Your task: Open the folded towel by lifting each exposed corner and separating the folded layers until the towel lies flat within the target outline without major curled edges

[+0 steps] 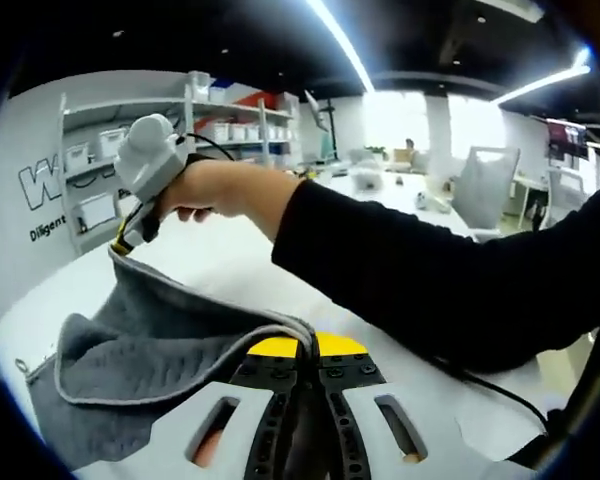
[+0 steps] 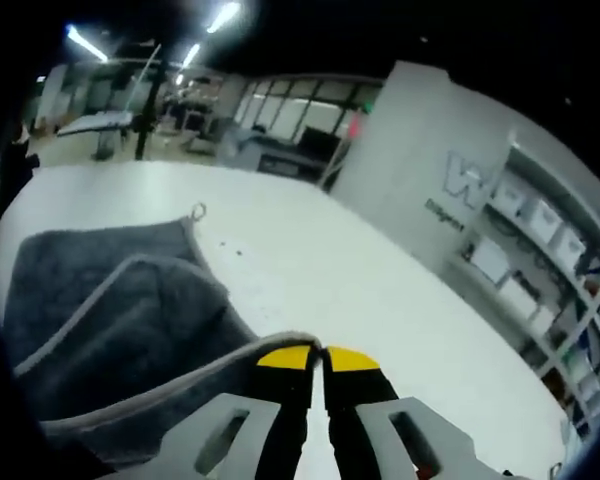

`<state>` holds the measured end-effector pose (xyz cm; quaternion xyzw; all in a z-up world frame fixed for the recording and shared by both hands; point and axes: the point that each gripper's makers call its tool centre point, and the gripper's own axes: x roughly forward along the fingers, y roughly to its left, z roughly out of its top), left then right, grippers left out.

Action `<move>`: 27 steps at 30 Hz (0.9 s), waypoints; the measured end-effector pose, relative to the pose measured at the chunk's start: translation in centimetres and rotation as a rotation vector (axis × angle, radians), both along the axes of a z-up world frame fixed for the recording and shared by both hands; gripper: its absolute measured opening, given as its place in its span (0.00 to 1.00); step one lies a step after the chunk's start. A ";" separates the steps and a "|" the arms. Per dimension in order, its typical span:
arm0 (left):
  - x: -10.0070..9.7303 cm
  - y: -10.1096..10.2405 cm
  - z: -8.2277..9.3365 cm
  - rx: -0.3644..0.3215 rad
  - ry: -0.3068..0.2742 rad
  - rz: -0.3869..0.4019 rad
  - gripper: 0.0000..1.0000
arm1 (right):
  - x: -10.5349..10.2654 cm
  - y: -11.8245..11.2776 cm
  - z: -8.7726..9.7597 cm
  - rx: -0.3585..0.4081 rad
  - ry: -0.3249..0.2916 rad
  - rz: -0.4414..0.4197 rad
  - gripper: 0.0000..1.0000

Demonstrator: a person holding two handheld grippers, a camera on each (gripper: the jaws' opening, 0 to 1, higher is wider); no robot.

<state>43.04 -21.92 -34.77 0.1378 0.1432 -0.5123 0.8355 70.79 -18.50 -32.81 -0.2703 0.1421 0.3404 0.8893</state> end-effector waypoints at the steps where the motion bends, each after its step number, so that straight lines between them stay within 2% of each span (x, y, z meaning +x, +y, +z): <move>1: 0.1 -0.1 -0.1 0.003 0.004 -0.002 0.02 | 0.1 -0.1 0.0 -0.010 -0.003 -0.002 0.00; 6: 0.5 -0.5 -0.5 0.026 0.006 -0.009 0.02 | 0.4 -0.2 0.1 -0.007 -0.001 -0.001 0.00; 12: 0.6 -1.1 -0.9 0.051 0.002 -0.016 0.02 | 1.2 -1.5 -1.0 -0.038 0.020 -0.039 0.00; 23: 0.0 -1.9 -2.2 0.078 0.015 -0.038 0.02 | 1.2 -2.0 -1.0 -0.032 0.027 -0.030 0.00; 27: -0.1 -2.2 -2.5 0.089 0.016 -0.045 0.02 | 1.2 -2.1 -1.7 -0.040 0.042 -0.025 0.00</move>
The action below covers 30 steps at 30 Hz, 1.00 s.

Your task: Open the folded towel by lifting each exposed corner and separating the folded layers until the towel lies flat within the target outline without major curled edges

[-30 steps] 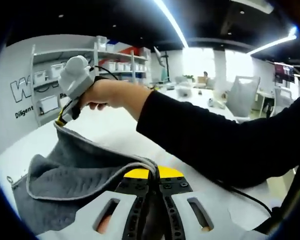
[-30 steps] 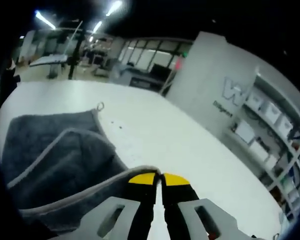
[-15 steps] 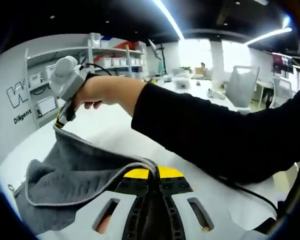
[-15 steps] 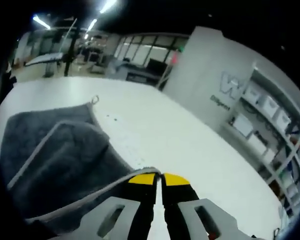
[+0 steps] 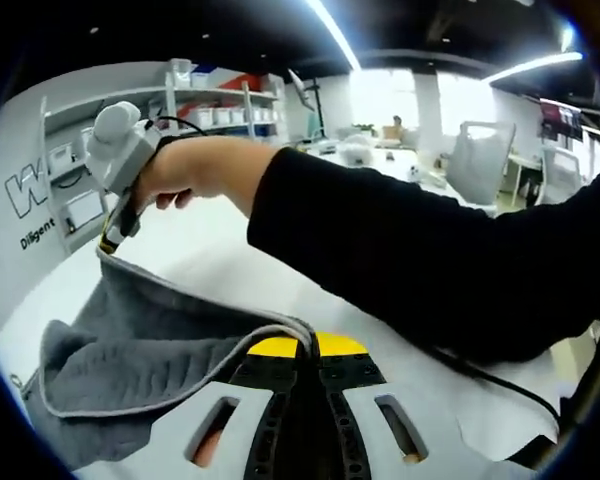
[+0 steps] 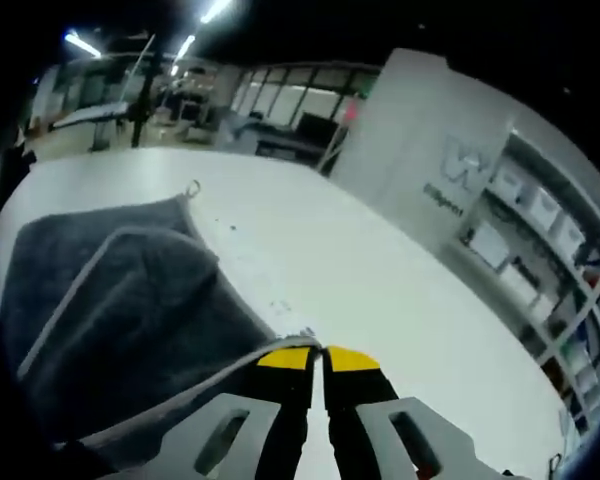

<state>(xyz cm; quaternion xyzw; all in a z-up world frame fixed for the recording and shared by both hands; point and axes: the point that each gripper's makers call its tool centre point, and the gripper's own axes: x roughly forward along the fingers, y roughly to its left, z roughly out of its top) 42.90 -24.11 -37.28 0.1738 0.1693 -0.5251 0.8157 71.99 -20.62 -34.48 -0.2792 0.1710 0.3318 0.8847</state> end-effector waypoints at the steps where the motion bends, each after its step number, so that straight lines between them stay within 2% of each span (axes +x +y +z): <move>1: -0.1 -0.1 0.0 0.002 -0.001 -0.002 0.02 | 0.1 -0.3 -0.4 -0.012 0.010 -0.005 0.00; 3: -0.2 -0.3 -0.1 0.004 -0.003 -0.004 0.02 | 0.1 -0.7 -1.1 -0.030 0.022 -0.012 0.00; 9: -0.3 -0.8 -0.3 0.007 0.003 -0.015 0.02 | -0.2 -1.1 -0.8 -0.032 0.017 -0.015 0.00; 15: -0.5 -1.5 -0.5 0.008 0.008 -0.028 0.02 | -0.5 -2.5 -2.3 -0.055 0.046 -0.034 0.00; 19: -0.7 -2.0 -0.9 0.012 0.013 -0.036 0.02 | -0.8 -2.9 -2.6 -0.062 0.057 -0.041 0.00; 21: -1.2 -2.4 -1.3 0.013 0.034 -0.053 0.02 | -0.5 -3.9 -2.7 -0.111 0.034 -0.074 0.00; 24: -1.3 -2.8 -1.5 0.025 0.012 -0.056 0.02 | -0.8 -4.0 -3.2 -0.112 0.051 -0.069 0.00; 28: -0.9 -3.1 -1.5 0.022 0.020 -0.055 0.02 | -0.9 -4.4 -2.0 -0.127 0.029 -0.083 0.00; 30: -0.8 -3.3 -1.7 0.031 0.014 -0.057 0.02 | -1.2 -4.2 -1.0 -0.099 0.022 -0.077 0.00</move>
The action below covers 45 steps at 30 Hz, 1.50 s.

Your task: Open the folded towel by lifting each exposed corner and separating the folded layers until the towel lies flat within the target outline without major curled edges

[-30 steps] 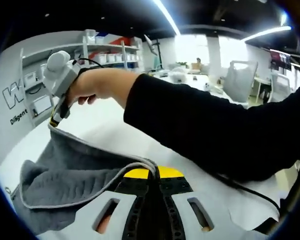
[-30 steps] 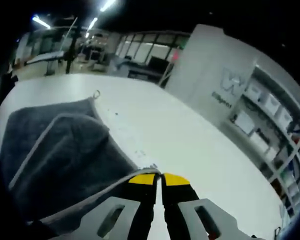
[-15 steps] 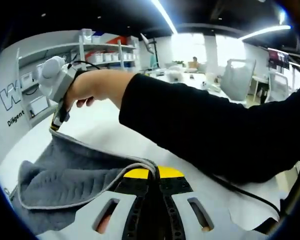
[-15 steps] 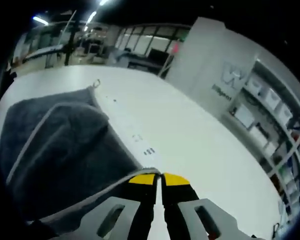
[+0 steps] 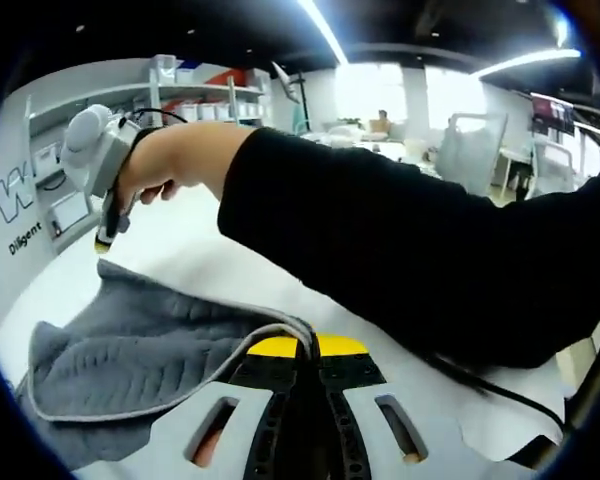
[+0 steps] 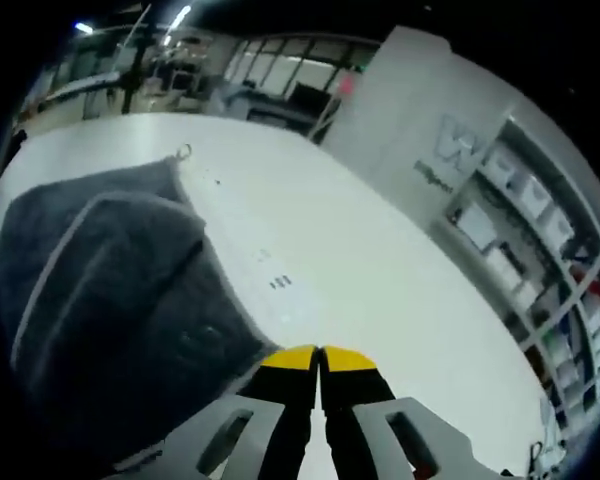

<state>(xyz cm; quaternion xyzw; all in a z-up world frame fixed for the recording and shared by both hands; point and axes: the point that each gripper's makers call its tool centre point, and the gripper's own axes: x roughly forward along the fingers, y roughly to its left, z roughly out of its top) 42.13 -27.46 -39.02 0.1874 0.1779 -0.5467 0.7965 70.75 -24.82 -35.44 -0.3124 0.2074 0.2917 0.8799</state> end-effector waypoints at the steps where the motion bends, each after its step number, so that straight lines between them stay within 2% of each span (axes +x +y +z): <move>1: 0.1 -0.1 -0.1 0.002 -0.002 0.001 0.02 | -0.2 0.2 0.1 0.008 0.005 0.009 0.00; 6: 0.4 -0.4 -0.6 0.013 -0.002 0.000 0.02 | -1.5 1.1 -0.8 0.019 0.064 0.067 0.00; 11: 0.7 -0.5 -0.7 0.010 0.004 0.005 0.03 | -3.1 1.4 -3.0 -0.028 0.163 0.106 0.02; 15: 0.7 -0.4 -0.6 0.007 -0.007 -0.001 0.04 | -2.9 0.7 -3.6 -0.060 0.173 0.082 0.03; 18: 0.5 -0.2 -0.4 -0.006 -0.004 0.000 0.06 | -2.9 0.3 -3.9 -0.050 0.191 0.061 0.04; 23: 0.3 -0.3 0.2 -0.030 0.010 -0.002 0.16 | -3.0 -0.1 -4.4 -0.043 0.220 0.045 0.06; 27: -0.2 -0.3 0.7 -0.038 0.004 -0.018 0.27 | -3.1 -1.0 -5.3 -0.073 0.243 0.017 0.07; 30: 0.4 0.1 1.0 -0.035 -0.040 0.007 0.34 | -3.3 -1.6 -5.8 -0.091 0.262 0.010 0.09; 31: 0.6 0.2 1.2 -0.039 -0.049 0.017 0.39 | -3.4 -1.7 -5.9 -0.091 0.268 0.007 0.10; 34: 1.0 0.5 1.5 -0.059 -0.037 0.031 0.45 | -3.4 -2.0 -5.9 -0.090 0.270 -0.006 0.11; 36: 1.0 0.6 1.6 -0.074 -0.021 0.033 0.47 | -2.7 -2.3 -5.9 -0.091 0.274 -0.014 0.12; 38: 0.5 0.3 2.0 -0.101 -0.005 0.013 0.47 | -3.0 -2.4 -6.1 -0.100 0.281 -0.017 0.14; 40: 0.0 0.1 2.1 -0.100 -0.004 0.003 0.47 | -3.3 -2.4 -6.1 -0.108 0.281 -0.014 0.14; 42: -0.1 0.2 2.4 -0.093 -0.034 -0.004 0.48 | -3.9 -2.5 -5.5 -0.123 0.278 -0.016 0.18; 45: 0.0 1.1 2.9 -0.088 -0.058 -0.004 0.51 | -4.7 -2.3 -3.0 -0.124 0.225 -0.011 0.22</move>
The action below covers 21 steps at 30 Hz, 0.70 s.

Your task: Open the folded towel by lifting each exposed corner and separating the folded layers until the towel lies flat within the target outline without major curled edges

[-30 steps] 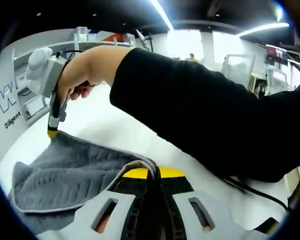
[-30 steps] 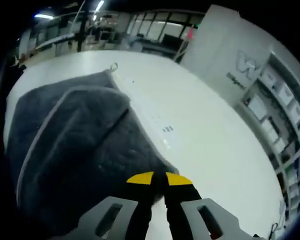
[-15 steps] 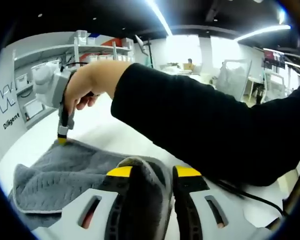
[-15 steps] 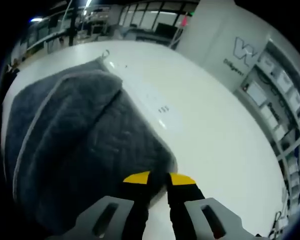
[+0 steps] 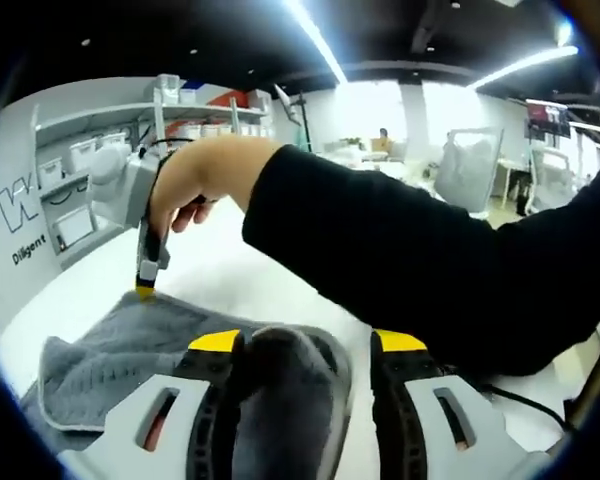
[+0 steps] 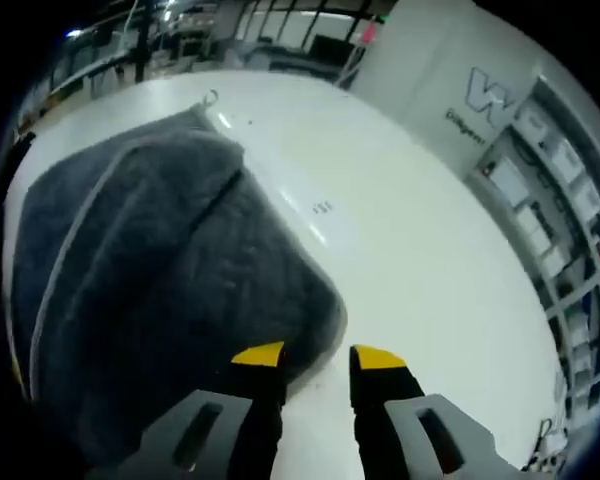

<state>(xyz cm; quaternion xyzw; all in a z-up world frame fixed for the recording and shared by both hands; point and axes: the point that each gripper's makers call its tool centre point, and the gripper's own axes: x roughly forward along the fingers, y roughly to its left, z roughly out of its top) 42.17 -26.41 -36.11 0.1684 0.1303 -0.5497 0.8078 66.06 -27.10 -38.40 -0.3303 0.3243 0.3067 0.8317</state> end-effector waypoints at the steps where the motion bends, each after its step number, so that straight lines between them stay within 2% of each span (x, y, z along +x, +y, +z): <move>1: 0.2 0.3 0.1 0.000 -0.003 0.002 0.53 | -0.1 0.1 0.6 0.007 -0.016 0.002 0.24; 4: 1.1 1.8 0.6 0.000 -0.012 0.018 0.64 | -0.8 0.7 3.4 0.016 -0.093 -0.001 0.40; 6: 1.7 2.8 1.0 -0.006 -0.016 0.034 0.71 | -0.8 0.5 4.8 -0.008 -0.148 -0.013 0.63; 7: 2.1 3.2 1.2 -0.006 -0.016 0.039 0.76 | -0.8 0.1 5.8 -0.024 -0.183 -0.046 0.83; 8: 2.4 3.7 1.2 -0.003 -0.014 0.044 0.81 | -0.6 -0.3 7.0 -0.013 -0.232 -0.108 0.95; 9: 2.8 4.3 1.4 0.001 -0.011 0.051 0.89 | -1.3 -0.6 8.7 -0.011 -0.268 -0.120 0.91; 10: 3.1 4.8 1.6 -0.006 -0.011 0.055 0.94 | -1.6 -0.7 9.8 0.029 -0.295 -0.153 0.99; 12: 3.4 5.5 2.7 -0.054 -0.022 0.062 0.99 | -2.7 -0.9 11.7 0.072 -0.332 -0.194 0.99; 13: 3.9 6.0 3.3 -0.071 -0.025 0.069 1.00 | -3.3 -0.6 12.8 0.095 -0.356 -0.188 1.00; 14: 4.2 6.3 3.6 -0.074 -0.026 0.071 1.00 | -2.2 -0.9 13.9 0.115 -0.379 -0.199 1.00; 15: 4.5 6.6 4.1 -0.083 -0.030 0.078 1.00 | -2.4 -0.9 14.8 0.137 -0.403 -0.209 1.00; 17: 5.5 7.3 5.1 -0.090 -0.043 0.093 1.00 | -3.9 -0.4 15.4 0.172 -0.436 -0.222 1.00; 19: 6.9 8.5 6.5 -0.095 -0.061 0.127 1.00 | -4.2 -0.4 16.8 0.217 -0.478 -0.234 1.00; 21: 8.1 9.6 7.8 -0.107 -0.072 0.160 1.00 | -5.4 -0.3 18.2 0.270 -0.516 -0.251 1.00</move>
